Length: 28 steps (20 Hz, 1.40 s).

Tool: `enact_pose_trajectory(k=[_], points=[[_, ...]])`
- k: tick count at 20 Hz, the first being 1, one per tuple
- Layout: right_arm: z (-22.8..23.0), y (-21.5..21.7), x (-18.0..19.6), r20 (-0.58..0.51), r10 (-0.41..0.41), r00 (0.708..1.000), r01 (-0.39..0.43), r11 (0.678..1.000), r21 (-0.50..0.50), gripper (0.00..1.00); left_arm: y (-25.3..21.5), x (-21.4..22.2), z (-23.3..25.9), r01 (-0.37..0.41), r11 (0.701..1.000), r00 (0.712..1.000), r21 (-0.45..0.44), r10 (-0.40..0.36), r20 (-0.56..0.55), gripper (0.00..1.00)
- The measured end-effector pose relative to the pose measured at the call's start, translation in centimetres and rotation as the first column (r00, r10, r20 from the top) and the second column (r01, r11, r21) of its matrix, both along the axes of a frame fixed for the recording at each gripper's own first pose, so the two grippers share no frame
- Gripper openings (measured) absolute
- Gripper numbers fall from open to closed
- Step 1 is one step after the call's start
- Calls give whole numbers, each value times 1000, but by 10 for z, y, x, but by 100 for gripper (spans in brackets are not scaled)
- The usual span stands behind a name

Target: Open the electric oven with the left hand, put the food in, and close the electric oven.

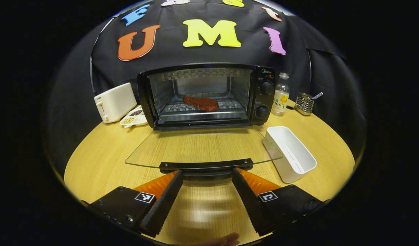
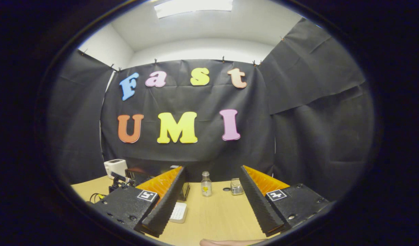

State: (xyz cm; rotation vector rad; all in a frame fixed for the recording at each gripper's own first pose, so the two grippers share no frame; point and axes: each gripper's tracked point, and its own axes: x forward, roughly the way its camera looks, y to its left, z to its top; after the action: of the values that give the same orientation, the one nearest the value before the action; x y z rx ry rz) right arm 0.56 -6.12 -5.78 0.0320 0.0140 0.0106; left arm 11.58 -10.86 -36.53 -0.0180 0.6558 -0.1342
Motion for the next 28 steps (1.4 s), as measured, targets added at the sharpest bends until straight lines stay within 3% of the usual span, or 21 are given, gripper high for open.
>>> enact_pose_trajectory(k=[2, 5, 6, 9, 10, 11, 16, 22, 28], points=[[4, 5, -3, 8, 10, 1000, -10, 1000, 2, 96, 1, 6, 10, -2, 1000, 1000, 0, 2, 28, 94], [4, 7, -6, 11, 8, 1000, -8, 1000, 3, 100, 2, 14, 25, -7, 1000, 999, -9, 7, 47, 94], [4, 7, -5, 9, 5, 1000, -5, 1000, -5, 96, 1, 18, 30, -9, 1000, 998, -17, 10, 60, 95], [-2, 7, -5, -3, -3, 1000, 3, 1000, -28, 100, 3, 29, 46, -7, 1000, 995, -4, 8, 96, 97], [-3, 7, -6, -7, -1, 1000, 1, 1000, -30, 100, 3, 33, 51, -10, 1000, 994, -4, 10, 107, 87], [-5, 8, -7, -11, 2, 1000, -2, 1000, -31, 100, 4, 37, 56, -10, 1000, 993, -3, 10, 115, 97], [-5, -1, -8, -6, -15, 1000, 14, 999, -33, 100, 1, 53, 75, -5, 998, 995, -64, 11, 104, 97], [-5, -8, -9, -12, -35, 999, 35, 999, -35, 100, 2, 72, 92, 7, 998, 993, -67, 1, 120, 97], [16, 4, -18, 24, 25, 999, -26, 999, 40, 100, 4, 98, 106, 25, 999, 986, -42, -18, 168, 97]])
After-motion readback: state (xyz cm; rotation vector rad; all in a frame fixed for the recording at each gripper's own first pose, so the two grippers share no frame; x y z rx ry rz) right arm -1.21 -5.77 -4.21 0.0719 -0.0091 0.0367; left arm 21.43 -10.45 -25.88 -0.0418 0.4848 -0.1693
